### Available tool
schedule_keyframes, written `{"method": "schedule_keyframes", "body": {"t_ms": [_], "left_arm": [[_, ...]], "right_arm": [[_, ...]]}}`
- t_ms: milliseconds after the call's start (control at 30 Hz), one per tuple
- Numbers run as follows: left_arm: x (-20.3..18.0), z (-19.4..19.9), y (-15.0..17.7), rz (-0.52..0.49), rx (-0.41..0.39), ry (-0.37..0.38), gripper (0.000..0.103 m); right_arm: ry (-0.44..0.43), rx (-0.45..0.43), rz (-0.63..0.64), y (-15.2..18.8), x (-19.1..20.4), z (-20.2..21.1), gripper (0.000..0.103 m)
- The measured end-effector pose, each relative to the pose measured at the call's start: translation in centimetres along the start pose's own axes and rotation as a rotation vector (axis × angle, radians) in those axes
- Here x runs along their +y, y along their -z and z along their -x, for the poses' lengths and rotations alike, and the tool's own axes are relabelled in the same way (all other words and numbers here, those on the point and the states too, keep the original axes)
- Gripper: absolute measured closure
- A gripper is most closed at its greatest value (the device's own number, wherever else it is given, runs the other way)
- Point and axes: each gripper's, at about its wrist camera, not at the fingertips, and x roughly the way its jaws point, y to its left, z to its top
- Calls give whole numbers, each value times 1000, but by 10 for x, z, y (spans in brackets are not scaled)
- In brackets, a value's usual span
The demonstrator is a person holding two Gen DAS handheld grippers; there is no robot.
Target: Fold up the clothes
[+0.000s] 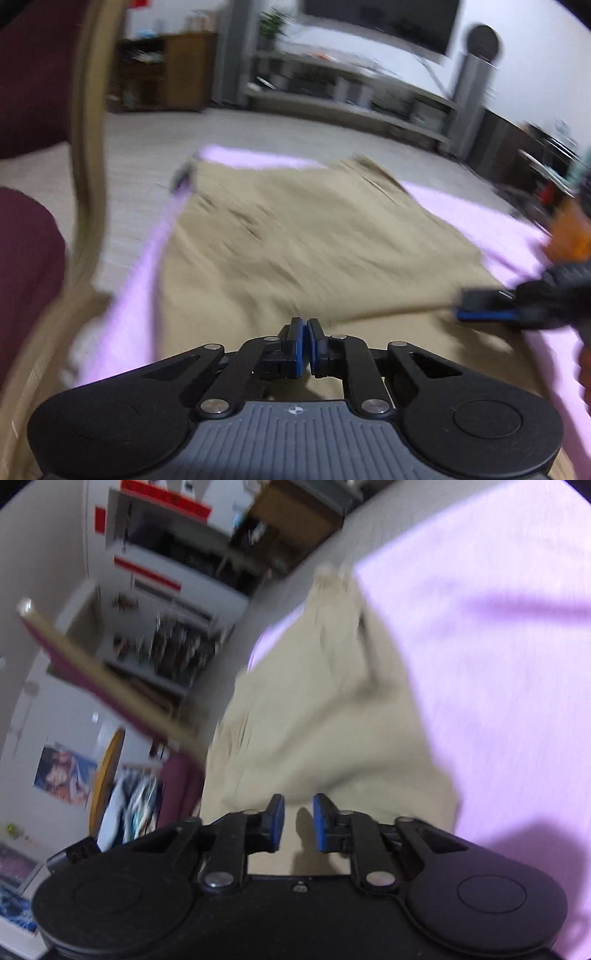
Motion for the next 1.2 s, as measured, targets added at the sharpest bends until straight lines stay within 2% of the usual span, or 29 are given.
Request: {"method": "schedule_keyframes", "body": {"t_ms": [100, 167, 233, 267, 300, 333, 367, 400, 433, 533, 600, 667, 767, 867, 933, 1000, 1067, 1100, 1133, 1200], "left_arm": [[10, -15, -10, 16, -59, -140, 89], [14, -21, -13, 33, -89, -216, 90], [11, -19, -17, 40, -110, -306, 90], [8, -14, -20, 46, -124, -379, 90], [6, -5, -23, 49, -136, -414, 91], [5, 7, -27, 51, -148, -414, 90], [3, 20, -30, 53, -160, -414, 90], [2, 32, -33, 55, -171, -414, 89], [-1, 46, -36, 50, -175, -404, 87], [-6, 100, -32, 20, -162, -343, 77], [-5, 137, -21, 13, -143, -276, 77], [-3, 169, -3, 24, -112, -216, 77], [1, 197, 29, 66, -49, -126, 77], [6, 214, 67, 134, 14, -22, 77], [5, 218, 90, 170, 56, 37, 78], [-6, 217, 104, 144, 75, 71, 78], [-24, 212, 109, 57, 58, 71, 79], [-32, 208, 109, 22, 40, 60, 79], [-38, 203, 110, -5, 23, 47, 79], [-49, 193, 112, -52, -4, 19, 79]], "right_arm": [[83, -85, 49, -10, 2, 2, 93], [150, -117, 72, -8, 10, 9, 101], [217, -148, 94, -6, 18, 15, 102], [251, -164, 106, -5, 22, 19, 100], [284, -180, 117, -4, 26, 22, 96], [318, -196, 128, -3, 30, 25, 82], [351, -211, 140, -3, 34, 29, 75], [385, -227, 151, -2, 38, 32, 73], [413, -240, 162, 0, 43, 37, 73], [426, -238, 204, 23, 78, 84, 73], [423, -247, 214, 44, 100, 117, 73], [407, -268, 205, 67, 119, 153, 71], [354, -326, 145, 103, 133, 195, 61], [291, -331, 59, 136, 137, 212, 59], [254, -285, 5, 156, 133, 209, 59], [228, -208, -32, 176, 125, 188, 61], [240, -107, -34, 189, 117, 154, 75], [248, -55, -28, 193, 114, 135, 87], [241, -21, -22, 195, 110, 118, 88], [271, -7, 34, 195, 109, 92, 88]]}}
